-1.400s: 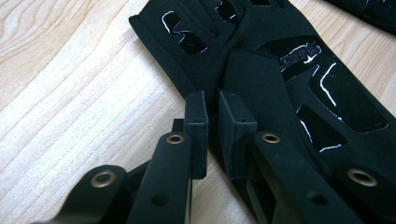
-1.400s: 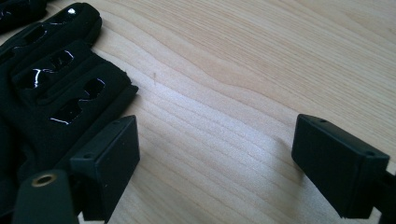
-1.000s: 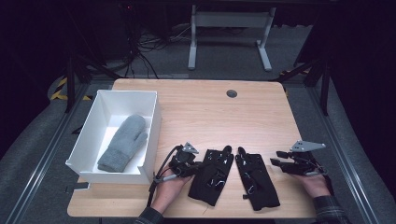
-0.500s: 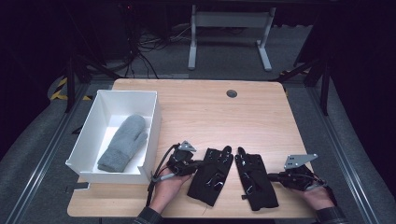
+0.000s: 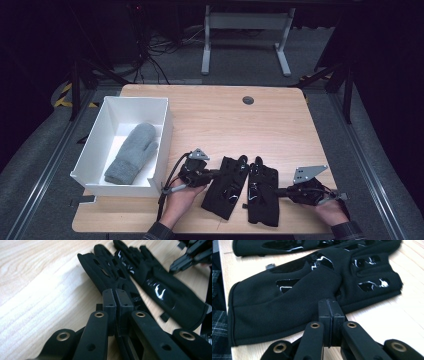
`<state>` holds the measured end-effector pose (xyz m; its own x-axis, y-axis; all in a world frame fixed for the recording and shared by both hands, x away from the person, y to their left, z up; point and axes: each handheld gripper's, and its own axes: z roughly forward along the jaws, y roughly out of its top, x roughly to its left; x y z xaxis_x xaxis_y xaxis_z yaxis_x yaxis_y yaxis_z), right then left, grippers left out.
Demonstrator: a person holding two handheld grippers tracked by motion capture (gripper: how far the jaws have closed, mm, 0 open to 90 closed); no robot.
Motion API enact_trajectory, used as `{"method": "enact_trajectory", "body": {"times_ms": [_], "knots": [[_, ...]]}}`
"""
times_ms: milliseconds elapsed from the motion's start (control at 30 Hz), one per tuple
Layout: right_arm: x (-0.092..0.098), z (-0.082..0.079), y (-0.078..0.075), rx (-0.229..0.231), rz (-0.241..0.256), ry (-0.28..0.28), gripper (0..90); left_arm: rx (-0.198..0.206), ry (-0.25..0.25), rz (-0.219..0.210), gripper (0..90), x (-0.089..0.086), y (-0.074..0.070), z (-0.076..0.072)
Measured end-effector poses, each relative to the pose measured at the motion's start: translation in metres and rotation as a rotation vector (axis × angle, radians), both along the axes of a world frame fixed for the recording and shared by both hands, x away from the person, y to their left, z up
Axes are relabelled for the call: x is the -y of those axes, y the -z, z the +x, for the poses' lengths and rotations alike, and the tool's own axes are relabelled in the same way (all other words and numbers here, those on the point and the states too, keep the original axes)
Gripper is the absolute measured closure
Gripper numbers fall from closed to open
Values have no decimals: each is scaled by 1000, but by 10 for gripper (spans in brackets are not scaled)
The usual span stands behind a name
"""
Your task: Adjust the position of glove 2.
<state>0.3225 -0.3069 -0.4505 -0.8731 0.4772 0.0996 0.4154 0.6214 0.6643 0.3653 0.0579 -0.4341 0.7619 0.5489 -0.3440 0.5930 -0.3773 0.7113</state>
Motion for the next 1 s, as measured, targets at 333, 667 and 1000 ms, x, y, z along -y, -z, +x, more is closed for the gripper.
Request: {"method": "enact_trajectory", "body": {"times_ms": [333,667,1000], "knots": [[-16,6,0,0,2,-32,900,19,16,-86,884,10,-16,6],[-25,14,1,0,2,-45,900,44,23,-127,886,19,-29,11],[-33,18,2,3,5,-51,900,23,47,-149,886,29,-28,10]]}}
